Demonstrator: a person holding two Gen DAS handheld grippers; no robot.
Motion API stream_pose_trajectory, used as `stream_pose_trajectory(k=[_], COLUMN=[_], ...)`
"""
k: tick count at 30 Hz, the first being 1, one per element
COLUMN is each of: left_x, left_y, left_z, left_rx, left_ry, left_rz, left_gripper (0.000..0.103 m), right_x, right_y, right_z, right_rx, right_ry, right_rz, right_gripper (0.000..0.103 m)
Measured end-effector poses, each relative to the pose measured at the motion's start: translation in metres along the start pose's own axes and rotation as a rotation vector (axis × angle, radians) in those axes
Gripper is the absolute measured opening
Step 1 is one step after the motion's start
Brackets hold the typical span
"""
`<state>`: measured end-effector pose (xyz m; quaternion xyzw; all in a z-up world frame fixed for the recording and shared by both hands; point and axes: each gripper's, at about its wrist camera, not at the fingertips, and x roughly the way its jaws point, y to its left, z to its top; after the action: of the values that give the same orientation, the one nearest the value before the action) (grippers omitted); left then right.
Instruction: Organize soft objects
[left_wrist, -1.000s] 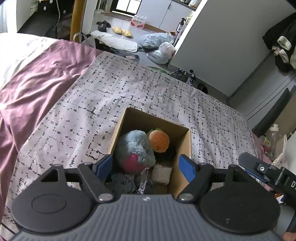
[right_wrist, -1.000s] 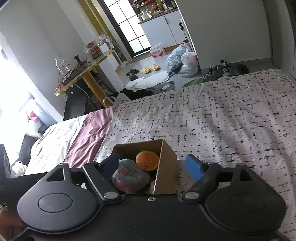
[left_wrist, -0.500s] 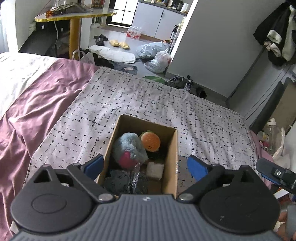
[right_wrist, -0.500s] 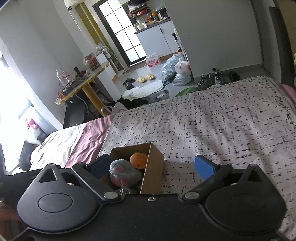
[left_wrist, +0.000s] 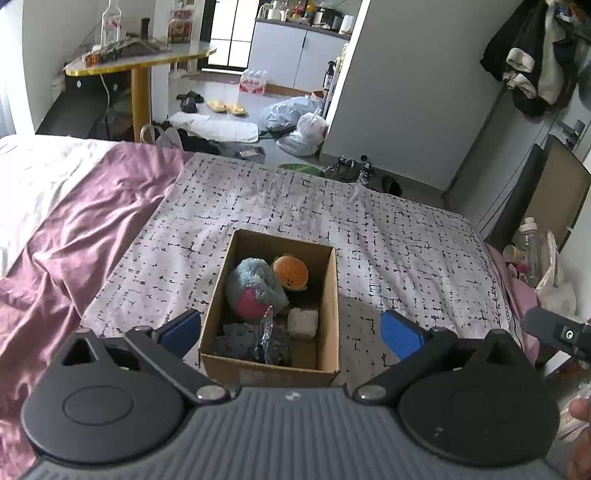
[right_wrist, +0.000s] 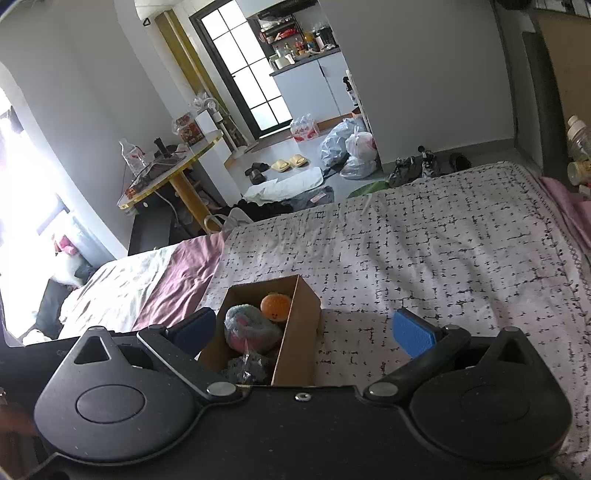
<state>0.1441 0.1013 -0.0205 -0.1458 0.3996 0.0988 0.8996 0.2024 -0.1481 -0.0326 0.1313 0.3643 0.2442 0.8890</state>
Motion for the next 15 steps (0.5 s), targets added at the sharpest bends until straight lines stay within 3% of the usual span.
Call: stream_pose_trajectory(k=[10,15], left_x=[-0.048,-0.069], left_y=[-0.011,-0.016], left_z=[-0.019,-0.03], left_rx=[0.064,0.077], left_ry=[-0.062,-0.094], left_rz=[0.03,0.007], left_gripper=[0.103,0.103], right_x=[-0.05,-0.071], right_y=[0.008,0.013], right_z=[-0.008,-0.012], right_rx=[-0.044,-0.068], right_ry=[-0.04,-0.051], right_rz=[-0.028,-0.039], right_gripper=[0.103,0.103])
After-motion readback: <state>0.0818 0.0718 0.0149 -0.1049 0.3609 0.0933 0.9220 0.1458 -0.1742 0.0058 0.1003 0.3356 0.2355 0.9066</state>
